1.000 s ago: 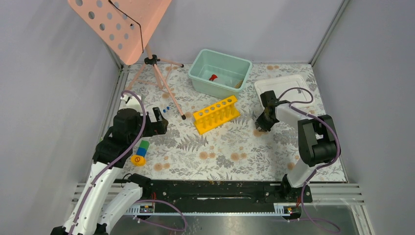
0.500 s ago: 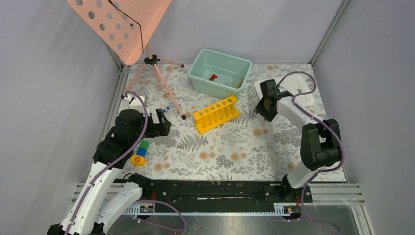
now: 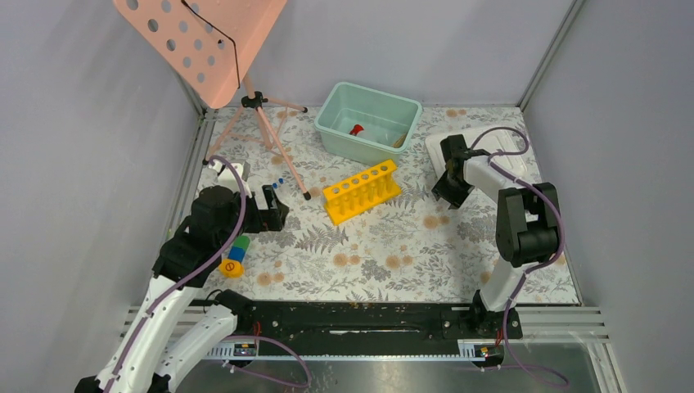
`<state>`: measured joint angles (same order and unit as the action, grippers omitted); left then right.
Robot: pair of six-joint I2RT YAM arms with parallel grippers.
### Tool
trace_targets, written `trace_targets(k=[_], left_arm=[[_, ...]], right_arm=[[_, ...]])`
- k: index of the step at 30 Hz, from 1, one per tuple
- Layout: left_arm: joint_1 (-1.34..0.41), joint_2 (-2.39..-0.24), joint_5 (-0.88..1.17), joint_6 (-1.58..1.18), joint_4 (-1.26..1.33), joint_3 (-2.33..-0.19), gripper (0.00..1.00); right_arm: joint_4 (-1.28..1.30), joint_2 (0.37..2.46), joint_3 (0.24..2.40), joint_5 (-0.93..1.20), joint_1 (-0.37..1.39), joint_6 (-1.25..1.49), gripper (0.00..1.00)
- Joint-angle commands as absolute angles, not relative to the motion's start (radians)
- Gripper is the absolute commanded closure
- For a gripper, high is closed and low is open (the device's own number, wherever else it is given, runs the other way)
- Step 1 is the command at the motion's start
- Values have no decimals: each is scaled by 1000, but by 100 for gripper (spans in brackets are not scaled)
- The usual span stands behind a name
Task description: Organize the chemistry lab equipment
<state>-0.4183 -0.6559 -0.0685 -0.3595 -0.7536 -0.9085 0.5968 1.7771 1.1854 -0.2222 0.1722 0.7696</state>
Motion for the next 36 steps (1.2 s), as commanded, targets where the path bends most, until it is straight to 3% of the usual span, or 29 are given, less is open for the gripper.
trace_targets(k=[1, 11, 19, 25, 30, 33, 36], left_arm=[[-423, -643, -99, -365, -709, -933, 1], [-424, -613, -133, -365, -711, -933, 1], [-424, -592, -160, -368, -709, -931, 1], [-435, -595, -142, -371, -706, -929, 1], [-437, -594, -114, -373, -700, -928, 1], [-442, -594, -113, -374, -700, -927, 1], [-454, -598, -111, -374, -700, -925, 1]], right_arm=[[628, 1793, 1177, -165, 172, 852, 50], [669, 1800, 1181, -147, 185, 953, 58], [666, 1811, 1214, -105, 215, 925, 79], [709, 1679, 1347, -283, 214, 541, 62], [877, 1783, 1520, -451, 208, 392, 53], [820, 1812, 1514, -418, 184, 371, 45], [792, 1867, 1550, -462, 173, 208, 45]])
